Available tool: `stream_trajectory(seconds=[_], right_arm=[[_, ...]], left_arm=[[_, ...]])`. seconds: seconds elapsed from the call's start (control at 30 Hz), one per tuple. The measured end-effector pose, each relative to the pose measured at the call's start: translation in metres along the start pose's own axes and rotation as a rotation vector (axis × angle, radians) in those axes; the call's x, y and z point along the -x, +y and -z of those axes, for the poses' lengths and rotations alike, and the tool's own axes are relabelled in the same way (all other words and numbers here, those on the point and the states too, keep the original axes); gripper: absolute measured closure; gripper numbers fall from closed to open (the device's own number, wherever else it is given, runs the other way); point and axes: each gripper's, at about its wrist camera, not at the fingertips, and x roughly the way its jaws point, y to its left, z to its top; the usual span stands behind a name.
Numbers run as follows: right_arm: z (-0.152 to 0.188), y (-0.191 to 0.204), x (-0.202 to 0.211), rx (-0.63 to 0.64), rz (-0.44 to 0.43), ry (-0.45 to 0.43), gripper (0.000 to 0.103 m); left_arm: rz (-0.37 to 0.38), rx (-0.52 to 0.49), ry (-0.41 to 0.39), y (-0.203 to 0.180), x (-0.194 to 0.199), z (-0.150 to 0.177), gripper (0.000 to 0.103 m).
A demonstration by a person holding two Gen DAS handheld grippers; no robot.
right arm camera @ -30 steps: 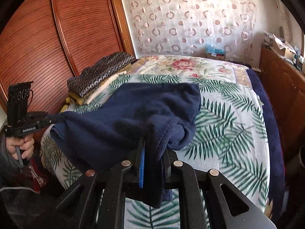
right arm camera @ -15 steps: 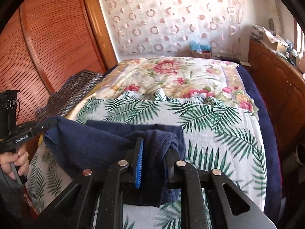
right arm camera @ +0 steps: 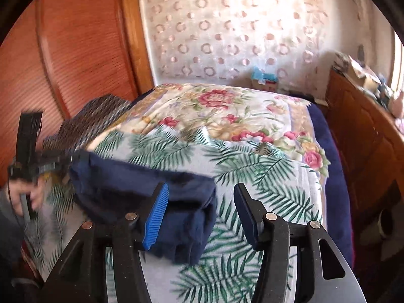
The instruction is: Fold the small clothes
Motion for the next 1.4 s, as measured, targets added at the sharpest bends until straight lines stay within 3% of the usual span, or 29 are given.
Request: stream_trajectory(seconds=[0.03,0.13,0.23,0.4,0.57,0.83,0.93,1.0,1.07,1.27,1.4], right_arm=[[0.006,0.005,0.000,0.015,-0.002,0.013,0.047],[0.023,0.024,-0.006,0.071,0.025,0.068,0.047],[0.035,0.038,-0.010,0.089,0.008,0.093,0.047],[0.043,0.044,-0.029,0.111,0.020,0.128,0.047],[0.027,0.033,-0.056,0.095,0.031,0.098,0.047],[-0.005,0.018,-0.092,0.091,0.026,0.045,0.047],[-0.013,0.011,-0.106,0.087,0.084,0.029,0.047],[-0.018,0.008,-0.112,0.106,0.180,0.014,0.047],[-0.022,0.000,-0.111,0.074,0.204,-0.004,0.047],[-0.013,0.003,-0.100,0.041,0.128,-0.010,0.047],[-0.002,0.004,-0.091,0.074,0.002,0.011,0.047]], left_arm=[[-0.005,-0.021,-0.016,-0.002,0.009,0.003,0.058],[-0.021,-0.043,-0.030,-0.002,0.025,0.011,0.039],[-0.017,-0.035,-0.018,-0.001,0.033,0.026,0.032],[-0.004,-0.080,0.063,-0.010,0.021,0.048,0.032],[-0.018,-0.078,0.124,-0.012,-0.003,0.053,0.032],[-0.005,-0.053,0.101,-0.008,-0.035,0.018,0.032],[-0.046,-0.043,0.058,-0.003,-0.046,0.000,0.032],[-0.095,-0.019,0.042,0.002,-0.052,-0.008,0.032],[-0.139,0.022,0.025,0.009,-0.058,-0.014,0.032],[-0.155,0.046,0.028,0.020,-0.066,-0.014,0.032],[-0.156,0.029,0.035,0.020,-0.071,-0.013,0.032]])
